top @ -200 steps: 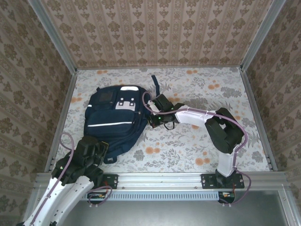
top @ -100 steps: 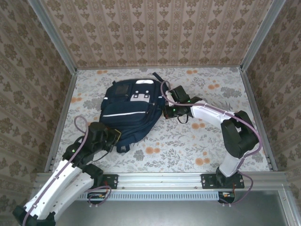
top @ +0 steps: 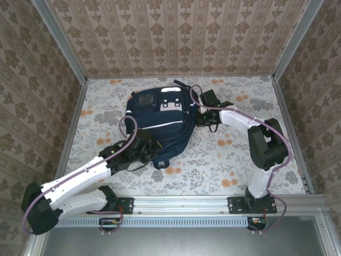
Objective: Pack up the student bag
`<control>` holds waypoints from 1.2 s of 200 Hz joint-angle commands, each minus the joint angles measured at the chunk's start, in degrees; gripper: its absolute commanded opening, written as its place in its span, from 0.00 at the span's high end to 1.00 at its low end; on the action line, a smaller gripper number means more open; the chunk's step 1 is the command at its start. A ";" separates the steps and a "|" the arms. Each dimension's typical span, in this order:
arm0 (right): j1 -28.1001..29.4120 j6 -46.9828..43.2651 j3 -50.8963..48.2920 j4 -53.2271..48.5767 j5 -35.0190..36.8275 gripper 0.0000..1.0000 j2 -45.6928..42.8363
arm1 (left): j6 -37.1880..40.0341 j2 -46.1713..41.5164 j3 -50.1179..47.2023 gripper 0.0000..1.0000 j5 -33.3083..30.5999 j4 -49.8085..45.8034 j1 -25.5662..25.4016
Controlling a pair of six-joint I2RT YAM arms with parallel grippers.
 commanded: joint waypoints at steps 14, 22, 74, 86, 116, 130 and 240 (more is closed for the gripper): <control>-3.96 1.23 3.03 0.92 12.39 0.55 -0.26 | 6.88 0.66 6.64 0.56 1.63 -1.80 -0.88; -3.99 1.42 2.50 1.02 12.37 0.54 -1.20 | 7.68 0.67 7.43 0.49 1.27 -3.07 -0.76; -3.98 3.38 -4.34 1.45 13.03 0.37 -11.49 | 15.81 -4.14 12.48 0.18 -0.89 -16.90 6.23; -3.95 3.80 -6.97 2.31 13.18 0.33 -15.62 | 20.05 -5.31 14.53 0.13 -0.32 -20.89 10.99; -3.95 4.76 -13.81 4.73 14.06 0.21 -27.84 | 33.32 -4.51 19.62 0.00 2.32 -27.67 25.37; -3.97 5.12 -16.39 5.19 15.39 0.10 -32.60 | 38.18 -2.83 20.51 0.00 2.11 -28.54 32.33; -6.31 -11.82 -50.27 42.41 34.62 0.00 -51.30 | 69.35 12.57 1.88 0.00 -24.61 11.74 50.23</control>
